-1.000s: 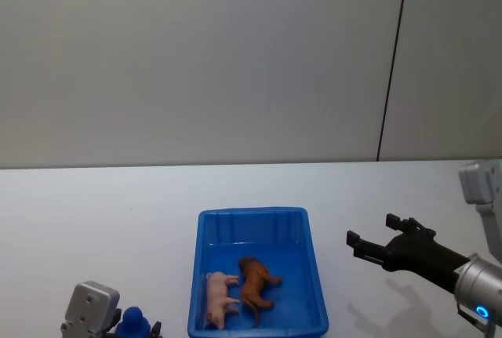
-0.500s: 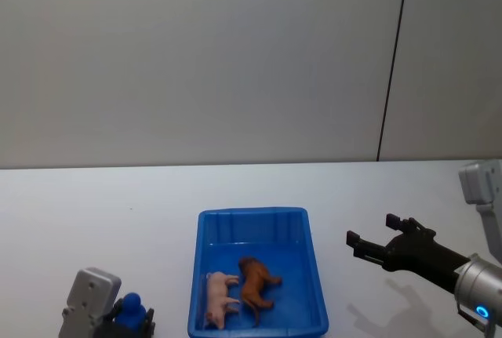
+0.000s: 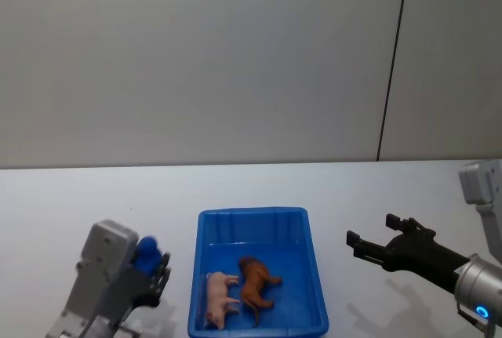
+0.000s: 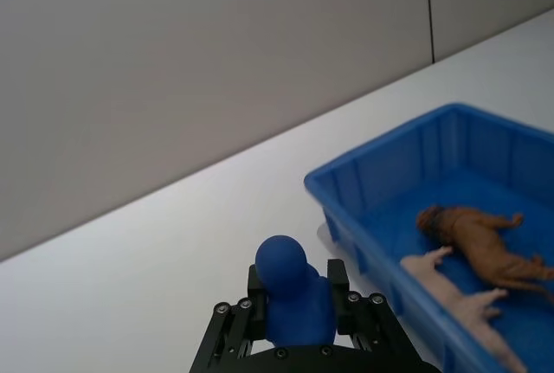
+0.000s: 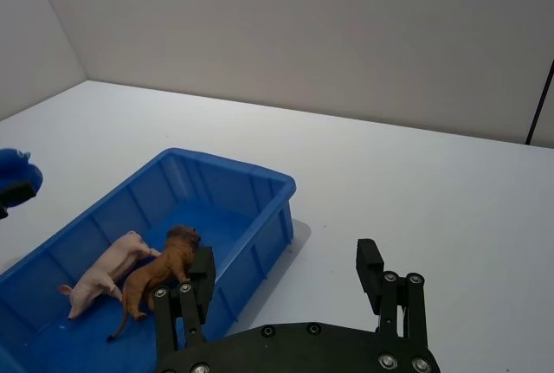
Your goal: Pick up the two dolls from the table and place them into the box.
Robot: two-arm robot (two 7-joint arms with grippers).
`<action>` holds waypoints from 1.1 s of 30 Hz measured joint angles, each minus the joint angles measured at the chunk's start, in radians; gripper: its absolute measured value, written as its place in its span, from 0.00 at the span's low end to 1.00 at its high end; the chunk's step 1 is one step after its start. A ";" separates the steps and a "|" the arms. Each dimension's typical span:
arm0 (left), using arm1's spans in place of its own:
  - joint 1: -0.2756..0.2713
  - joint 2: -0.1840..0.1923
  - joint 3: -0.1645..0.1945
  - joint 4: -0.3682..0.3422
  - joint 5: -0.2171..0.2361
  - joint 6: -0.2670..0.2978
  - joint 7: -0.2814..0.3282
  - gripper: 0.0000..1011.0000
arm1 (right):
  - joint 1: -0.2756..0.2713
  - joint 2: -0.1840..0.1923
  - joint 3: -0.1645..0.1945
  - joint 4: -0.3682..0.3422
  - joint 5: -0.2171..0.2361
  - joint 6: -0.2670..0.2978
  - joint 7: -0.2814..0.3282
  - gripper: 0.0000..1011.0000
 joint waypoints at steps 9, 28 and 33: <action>-0.083 -0.070 0.022 0.026 0.069 -0.033 -0.077 0.36 | 0.000 0.000 0.000 0.000 0.000 0.000 0.000 0.99; -0.248 -0.221 0.082 0.173 0.167 -0.108 -0.262 0.92 | 0.000 0.000 0.000 0.000 0.000 0.000 0.000 0.99; -0.259 -0.230 0.085 0.178 0.177 -0.125 -0.276 0.99 | 0.000 0.000 0.000 0.000 0.000 0.000 0.000 0.99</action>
